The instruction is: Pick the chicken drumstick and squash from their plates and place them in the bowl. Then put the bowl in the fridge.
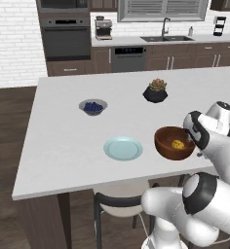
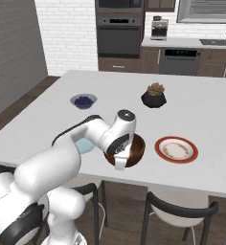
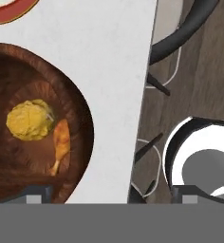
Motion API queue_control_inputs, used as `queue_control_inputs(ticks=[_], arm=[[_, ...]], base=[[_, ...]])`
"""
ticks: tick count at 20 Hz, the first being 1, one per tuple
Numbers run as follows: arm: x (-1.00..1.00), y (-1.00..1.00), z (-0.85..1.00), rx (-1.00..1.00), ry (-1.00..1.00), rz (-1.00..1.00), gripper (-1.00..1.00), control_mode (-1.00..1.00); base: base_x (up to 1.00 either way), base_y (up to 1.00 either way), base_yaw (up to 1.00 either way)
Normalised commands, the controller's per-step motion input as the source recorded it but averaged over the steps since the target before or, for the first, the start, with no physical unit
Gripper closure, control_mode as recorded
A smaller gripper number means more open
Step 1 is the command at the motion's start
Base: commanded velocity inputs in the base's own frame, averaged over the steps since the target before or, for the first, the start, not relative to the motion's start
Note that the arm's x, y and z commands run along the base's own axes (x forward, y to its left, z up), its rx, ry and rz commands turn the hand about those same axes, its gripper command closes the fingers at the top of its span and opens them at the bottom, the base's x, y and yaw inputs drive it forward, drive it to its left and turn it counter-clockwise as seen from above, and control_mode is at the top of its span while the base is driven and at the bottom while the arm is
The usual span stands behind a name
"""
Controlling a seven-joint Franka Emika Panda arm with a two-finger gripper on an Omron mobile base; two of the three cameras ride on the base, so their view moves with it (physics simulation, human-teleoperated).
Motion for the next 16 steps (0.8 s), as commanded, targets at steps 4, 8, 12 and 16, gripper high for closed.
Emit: queue_control_inputs(ticks=[4,8,12,16], arm=[[0.40,-0.08,-0.06,0.01,0.26,0.12,-1.00,-1.00],[0.21,-0.16,-0.13,0.03,0.03,0.12,-1.00,-1.00],[0.01,-0.20,-0.11,0.04,-0.03,0.10,-1.00,-1.00],[0.19,-0.13,-0.29,0.02,0.00,0.08,-1.00,-1.00]], base=[[0.00,0.00,0.00],[0.00,0.00,0.00],[0.00,0.00,0.00],[0.00,0.00,0.00]])
